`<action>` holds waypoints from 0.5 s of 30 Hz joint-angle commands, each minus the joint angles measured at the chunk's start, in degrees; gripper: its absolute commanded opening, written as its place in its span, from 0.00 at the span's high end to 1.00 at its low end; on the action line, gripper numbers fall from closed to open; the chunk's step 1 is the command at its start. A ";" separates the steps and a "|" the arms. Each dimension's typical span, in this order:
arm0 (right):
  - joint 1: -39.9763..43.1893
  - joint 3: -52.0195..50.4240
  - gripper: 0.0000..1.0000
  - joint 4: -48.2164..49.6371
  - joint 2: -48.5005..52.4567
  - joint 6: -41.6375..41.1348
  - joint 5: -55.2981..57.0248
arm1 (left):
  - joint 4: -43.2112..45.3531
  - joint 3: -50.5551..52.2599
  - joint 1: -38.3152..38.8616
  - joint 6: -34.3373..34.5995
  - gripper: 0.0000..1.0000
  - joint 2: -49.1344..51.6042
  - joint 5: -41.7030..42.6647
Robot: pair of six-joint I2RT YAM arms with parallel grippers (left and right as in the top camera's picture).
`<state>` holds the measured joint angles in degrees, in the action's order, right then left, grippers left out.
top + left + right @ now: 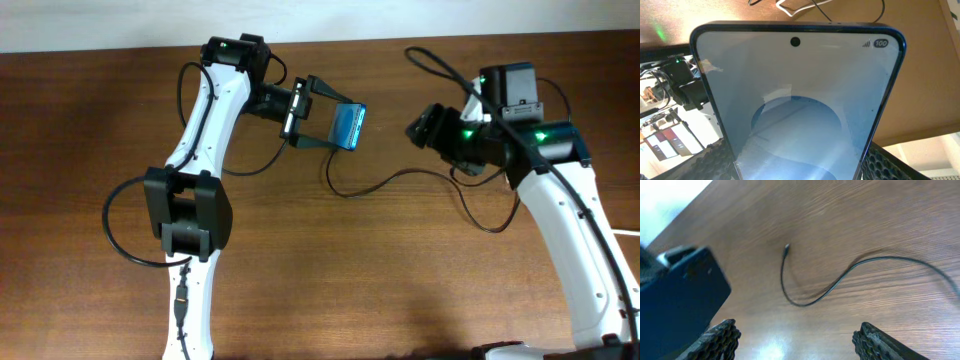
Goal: Plug charger to phone and switch on socket
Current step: 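Lift the phone with the left gripper and tilt it toward the right gripper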
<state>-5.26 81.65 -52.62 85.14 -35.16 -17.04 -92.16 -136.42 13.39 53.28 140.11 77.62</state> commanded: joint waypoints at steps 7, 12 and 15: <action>0.39 0.87 0.20 6.25 0.00 4.37 -8.81 | -0.13 -1.64 -0.04 0.04 1.00 -0.42 -3.67; -1.38 0.87 0.20 9.53 0.00 4.90 -13.84 | -0.11 -1.64 -0.02 8.81 1.00 -0.42 -20.35; -4.81 0.85 0.20 9.35 0.72 1.92 -10.95 | -0.11 -1.64 -0.02 10.93 1.00 -0.42 -21.94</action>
<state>-6.81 81.65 -43.24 85.14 -31.46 -28.16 -92.14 -136.42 13.39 59.61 140.11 59.96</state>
